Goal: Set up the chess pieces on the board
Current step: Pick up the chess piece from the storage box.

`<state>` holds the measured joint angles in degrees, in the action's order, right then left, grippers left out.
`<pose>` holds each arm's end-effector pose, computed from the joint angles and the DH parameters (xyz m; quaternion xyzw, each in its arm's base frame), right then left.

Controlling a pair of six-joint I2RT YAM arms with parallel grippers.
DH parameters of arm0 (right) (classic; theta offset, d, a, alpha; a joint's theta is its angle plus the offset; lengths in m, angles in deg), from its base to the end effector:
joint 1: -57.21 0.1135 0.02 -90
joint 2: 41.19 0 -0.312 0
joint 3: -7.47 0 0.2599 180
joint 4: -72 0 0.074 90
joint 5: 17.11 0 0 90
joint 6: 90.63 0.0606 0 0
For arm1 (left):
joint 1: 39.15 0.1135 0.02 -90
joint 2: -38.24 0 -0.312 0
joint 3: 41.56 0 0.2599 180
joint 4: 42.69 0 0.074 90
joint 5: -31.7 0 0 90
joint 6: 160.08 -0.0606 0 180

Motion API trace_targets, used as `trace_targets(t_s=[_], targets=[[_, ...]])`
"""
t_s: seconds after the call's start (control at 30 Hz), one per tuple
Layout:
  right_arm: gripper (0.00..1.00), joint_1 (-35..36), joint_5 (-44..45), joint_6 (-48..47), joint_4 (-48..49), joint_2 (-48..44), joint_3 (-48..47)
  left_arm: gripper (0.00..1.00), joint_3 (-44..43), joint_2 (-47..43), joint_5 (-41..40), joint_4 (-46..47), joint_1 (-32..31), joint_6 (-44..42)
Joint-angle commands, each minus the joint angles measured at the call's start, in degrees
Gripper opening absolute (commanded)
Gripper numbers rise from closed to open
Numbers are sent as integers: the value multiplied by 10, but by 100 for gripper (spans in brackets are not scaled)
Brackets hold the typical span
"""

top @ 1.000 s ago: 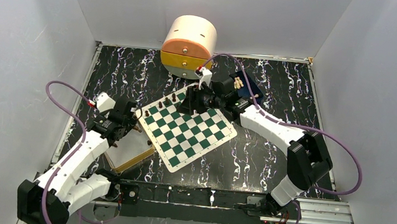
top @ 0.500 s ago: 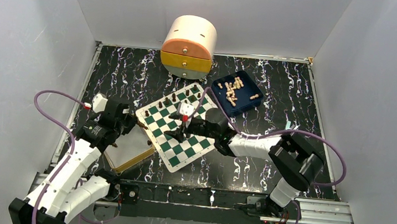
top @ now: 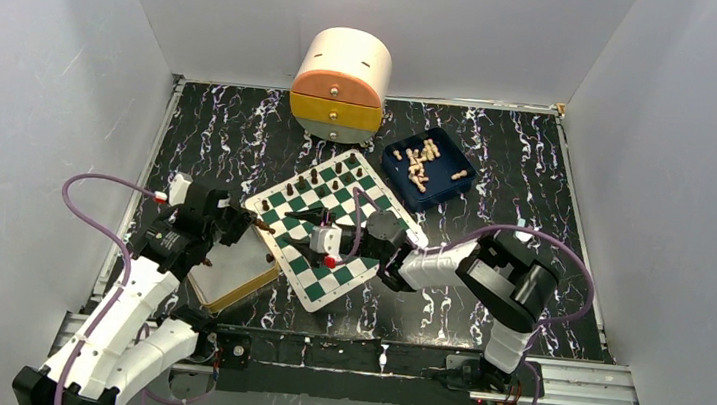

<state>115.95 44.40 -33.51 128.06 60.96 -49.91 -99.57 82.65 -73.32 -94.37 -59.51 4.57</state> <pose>0.1803 0.3526 0.2604 -0.5733 0.2920 0.3198 0.6955 0.1499 -0.0389 0.3112 -0.4576 0.7671 -0.2406 0.3798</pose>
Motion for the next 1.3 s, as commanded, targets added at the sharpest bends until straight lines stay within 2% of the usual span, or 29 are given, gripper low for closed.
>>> trace_targets(t_s=[0.0,0.5,1.03,1.27], targets=[[59,16,-10,-78,45,7,-13,0,-4,-10,6,-12,3,17],[43,37,7,-107,39,25,-32,0,-1,-8,20,-12,3,30],[41,43,25,-98,63,33,-35,0,7,-5,22,-11,3,35],[37,42,22,-93,71,34,-33,0,9,-5,19,-11,3,37]])
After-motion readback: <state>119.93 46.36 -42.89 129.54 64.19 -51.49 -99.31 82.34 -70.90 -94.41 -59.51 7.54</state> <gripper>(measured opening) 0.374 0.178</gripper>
